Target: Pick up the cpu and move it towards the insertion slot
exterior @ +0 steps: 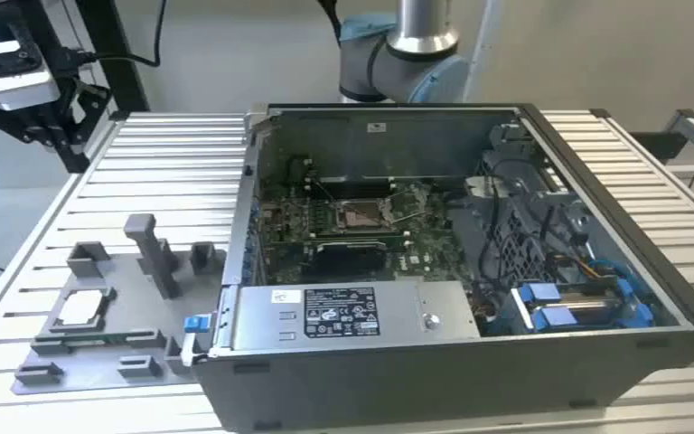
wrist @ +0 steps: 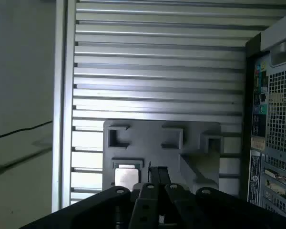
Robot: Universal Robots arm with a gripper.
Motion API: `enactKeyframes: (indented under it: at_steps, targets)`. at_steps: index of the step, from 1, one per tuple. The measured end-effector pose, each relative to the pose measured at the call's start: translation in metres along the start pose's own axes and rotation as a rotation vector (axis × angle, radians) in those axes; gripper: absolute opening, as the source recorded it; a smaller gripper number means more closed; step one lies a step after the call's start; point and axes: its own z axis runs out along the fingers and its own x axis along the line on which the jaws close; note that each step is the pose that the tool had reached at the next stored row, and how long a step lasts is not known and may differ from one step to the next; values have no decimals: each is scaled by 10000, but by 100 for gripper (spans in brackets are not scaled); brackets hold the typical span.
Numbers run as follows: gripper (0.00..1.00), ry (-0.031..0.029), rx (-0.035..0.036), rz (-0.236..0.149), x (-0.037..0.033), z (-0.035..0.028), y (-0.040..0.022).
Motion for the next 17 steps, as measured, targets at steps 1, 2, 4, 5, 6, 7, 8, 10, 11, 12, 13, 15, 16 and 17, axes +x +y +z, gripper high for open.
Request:
enactKeyframes:
  at_steps: [1, 2, 4, 5, 6, 7, 8, 10, 11, 12, 13, 15, 16, 17]
  targets:
    - [0, 0, 0, 0, 0, 0, 0]
    - [0, 0, 0, 0, 0, 0, 0]
    - [0, 0, -1, 0, 0, 0, 0]
    - [0, 0, -1, 0, 0, 0, 0]
    - [0, 0, -1, 0, 0, 0, 0]
    - [0, -1, -1, 0, 0, 0, 0]
    - [0, 0, -1, 1, 0, 0, 0]
    - [0, 0, -1, 0, 0, 0, 0]
    - [0, -1, -1, 0, 0, 0, 0]
    - [0, 0, -1, 0, 0, 0, 0]
    - [0, 0, -2, 0, 0, 0, 0]
    - [0, 0, -4, 1, 27, 0, 0]
    - [0, -2, -10, 0, 63, 1, -2]
    - [0, -1, -17, 1, 105, 0, -8]
